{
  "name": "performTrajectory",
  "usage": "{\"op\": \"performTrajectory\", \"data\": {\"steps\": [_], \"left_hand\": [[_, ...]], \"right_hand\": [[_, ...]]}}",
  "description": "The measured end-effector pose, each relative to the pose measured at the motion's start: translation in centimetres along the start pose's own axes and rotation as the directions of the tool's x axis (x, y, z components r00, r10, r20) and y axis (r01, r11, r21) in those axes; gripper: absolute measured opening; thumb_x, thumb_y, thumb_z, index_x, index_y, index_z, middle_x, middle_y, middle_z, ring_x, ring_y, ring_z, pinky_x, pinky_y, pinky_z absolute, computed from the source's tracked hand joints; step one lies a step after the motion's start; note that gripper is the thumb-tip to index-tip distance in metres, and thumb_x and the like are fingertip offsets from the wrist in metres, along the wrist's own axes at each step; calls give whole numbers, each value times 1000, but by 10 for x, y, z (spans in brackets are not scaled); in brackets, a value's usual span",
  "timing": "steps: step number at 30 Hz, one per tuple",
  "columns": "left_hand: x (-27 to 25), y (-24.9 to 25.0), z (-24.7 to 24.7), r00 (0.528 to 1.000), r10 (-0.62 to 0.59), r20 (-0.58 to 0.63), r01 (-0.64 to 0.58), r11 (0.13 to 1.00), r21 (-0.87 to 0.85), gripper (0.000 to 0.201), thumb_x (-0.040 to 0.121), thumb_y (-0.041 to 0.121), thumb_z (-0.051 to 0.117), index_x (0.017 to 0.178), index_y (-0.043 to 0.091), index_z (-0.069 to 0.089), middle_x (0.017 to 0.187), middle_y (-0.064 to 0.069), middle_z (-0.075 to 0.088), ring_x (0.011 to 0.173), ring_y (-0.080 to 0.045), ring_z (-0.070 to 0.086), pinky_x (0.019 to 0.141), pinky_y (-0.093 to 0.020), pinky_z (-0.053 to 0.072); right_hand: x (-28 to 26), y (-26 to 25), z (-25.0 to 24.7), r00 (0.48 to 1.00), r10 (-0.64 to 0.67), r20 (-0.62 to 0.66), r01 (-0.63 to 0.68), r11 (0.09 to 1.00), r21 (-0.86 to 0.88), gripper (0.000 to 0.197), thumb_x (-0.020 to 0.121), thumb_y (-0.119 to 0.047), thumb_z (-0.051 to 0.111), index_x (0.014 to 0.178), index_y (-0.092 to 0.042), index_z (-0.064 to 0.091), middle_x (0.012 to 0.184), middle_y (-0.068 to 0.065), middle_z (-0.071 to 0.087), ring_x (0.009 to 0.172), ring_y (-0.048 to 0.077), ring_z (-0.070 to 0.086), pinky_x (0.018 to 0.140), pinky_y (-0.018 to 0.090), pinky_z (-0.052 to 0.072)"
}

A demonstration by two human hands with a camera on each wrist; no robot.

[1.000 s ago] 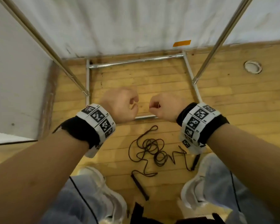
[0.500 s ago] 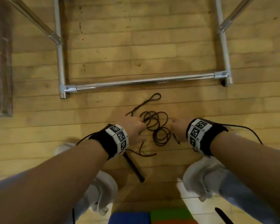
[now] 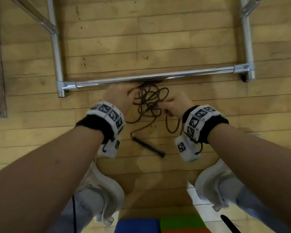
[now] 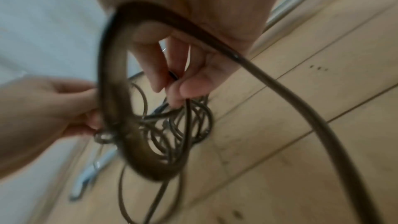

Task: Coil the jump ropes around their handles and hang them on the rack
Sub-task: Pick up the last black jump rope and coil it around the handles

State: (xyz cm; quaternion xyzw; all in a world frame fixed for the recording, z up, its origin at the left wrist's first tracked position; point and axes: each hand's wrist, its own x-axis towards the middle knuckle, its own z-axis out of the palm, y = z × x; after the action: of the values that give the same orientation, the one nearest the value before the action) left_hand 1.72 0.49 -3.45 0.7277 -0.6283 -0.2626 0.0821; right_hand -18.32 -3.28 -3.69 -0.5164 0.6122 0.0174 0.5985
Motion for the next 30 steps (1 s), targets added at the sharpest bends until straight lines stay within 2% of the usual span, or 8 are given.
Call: {"op": "performTrajectory", "data": {"steps": [4, 8, 11, 16, 19, 22, 26, 30], "left_hand": [[5, -8, -10, 954, -202, -220, 143, 955, -258, 25, 87, 29, 61, 110, 24, 53, 73, 16, 55, 58, 2, 50, 50, -9, 33], [-20, -11, 4, 981, -185, 60, 188, 981, -41, 16, 82, 32, 56, 69, 23, 51, 59, 6, 51, 51, -12, 48, 44, -23, 34], [-33, -9, 16, 957, -193, 218, 188, 981, 44, 22, 83, 34, 53, 69, 18, 58, 58, 2, 54, 52, -17, 51, 48, -26, 43], [-48, -9, 27, 948, -167, 269, 195, 978, -79, 20, 90, 24, 43, 99, 21, 61, 86, 3, 64, 76, -17, 59, 64, -32, 50], [-55, -16, 33, 943, -69, 327, 72, 997, 2, 39, 84, 23, 53, 122, 15, 57, 117, -5, 57, 105, -23, 55, 88, -36, 49], [-62, -21, 40, 894, -25, 448, -45, 989, 144, 74, 77, 34, 66, 143, 21, 36, 143, -5, 36, 128, -23, 38, 102, -33, 40], [-58, -19, 51, 913, -72, 402, -15, 978, 209, 83, 74, 64, 65, 142, 25, 36, 142, -5, 41, 130, -23, 36, 108, -38, 36], [-53, -11, 65, 931, -86, 356, 23, 984, 179, 64, 87, 58, 54, 138, 20, 45, 136, -5, 48, 126, -23, 41, 103, -37, 39]], "right_hand": [[8, -22, -4, 993, -33, -115, 68, 945, 320, 23, 89, -19, 62, 76, -1, 67, 64, 8, 63, 45, 8, 56, 47, 17, 49], [15, -19, -11, 989, -81, -123, 123, 913, 390, 16, 90, -9, 59, 103, -1, 64, 85, 10, 65, 65, 12, 66, 64, 21, 57], [20, -2, -12, 978, -104, -182, 129, 983, 131, 35, 85, 0, 57, 119, -9, 53, 92, 2, 57, 79, 18, 64, 75, 32, 57], [10, 31, 0, 990, -142, 5, 130, 889, -439, 10, 81, -14, 56, 81, -24, 51, 85, -1, 55, 79, 18, 54, 63, 26, 43], [6, 44, 14, 972, -207, 111, 233, 781, -579, 25, 78, -27, 60, 103, -25, 54, 109, -5, 45, 92, 17, 49, 76, 31, 48], [7, 51, 22, 952, -256, 167, 294, 618, -729, 48, 78, -43, 62, 121, -26, 48, 126, -3, 38, 101, 22, 49, 87, 37, 47], [10, 56, 24, 940, -340, 5, 182, 491, -852, 60, 77, -51, 61, 127, -22, 44, 129, 6, 41, 115, 27, 41, 93, 43, 39], [12, 57, 24, 953, -300, -49, 89, 430, -898, 51, 82, -52, 56, 121, -18, 48, 119, 7, 54, 104, 28, 53, 88, 42, 40]]}}
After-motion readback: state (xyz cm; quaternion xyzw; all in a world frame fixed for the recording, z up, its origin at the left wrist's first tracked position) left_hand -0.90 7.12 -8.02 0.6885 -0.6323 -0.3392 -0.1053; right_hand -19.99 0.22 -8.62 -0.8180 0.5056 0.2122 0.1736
